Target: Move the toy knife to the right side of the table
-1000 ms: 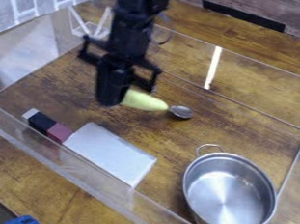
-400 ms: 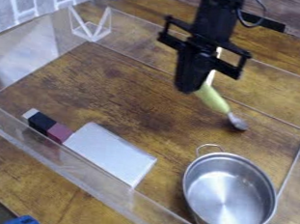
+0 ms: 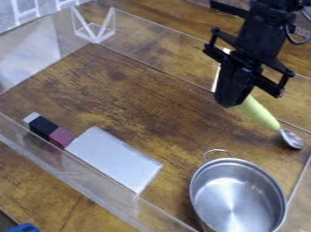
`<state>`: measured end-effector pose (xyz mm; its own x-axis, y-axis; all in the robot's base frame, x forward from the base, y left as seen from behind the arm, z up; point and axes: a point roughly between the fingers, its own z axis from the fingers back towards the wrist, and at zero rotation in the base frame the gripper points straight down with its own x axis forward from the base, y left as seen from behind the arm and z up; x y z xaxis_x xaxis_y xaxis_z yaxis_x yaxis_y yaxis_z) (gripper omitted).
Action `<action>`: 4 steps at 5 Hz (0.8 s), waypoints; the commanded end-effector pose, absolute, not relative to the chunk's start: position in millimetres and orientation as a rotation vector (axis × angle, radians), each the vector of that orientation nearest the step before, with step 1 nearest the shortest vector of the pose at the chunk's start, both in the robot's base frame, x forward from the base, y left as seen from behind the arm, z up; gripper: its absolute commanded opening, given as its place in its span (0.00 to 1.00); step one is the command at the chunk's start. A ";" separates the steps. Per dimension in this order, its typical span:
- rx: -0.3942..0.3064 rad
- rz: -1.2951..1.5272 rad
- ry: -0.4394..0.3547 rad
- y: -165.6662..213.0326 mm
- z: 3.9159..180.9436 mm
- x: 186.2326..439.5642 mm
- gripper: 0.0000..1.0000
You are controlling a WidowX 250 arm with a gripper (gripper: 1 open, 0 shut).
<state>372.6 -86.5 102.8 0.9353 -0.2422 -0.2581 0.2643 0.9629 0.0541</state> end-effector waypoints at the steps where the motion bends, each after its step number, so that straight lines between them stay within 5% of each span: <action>1: 0.078 -0.425 0.161 -90.8 114.4 385.1 0.00; 4: 0.070 -0.646 0.132 -62.9 86.8 418.7 0.00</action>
<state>409.9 -70.0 56.1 0.7667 -0.6028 -0.2209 0.6158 0.7878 -0.0125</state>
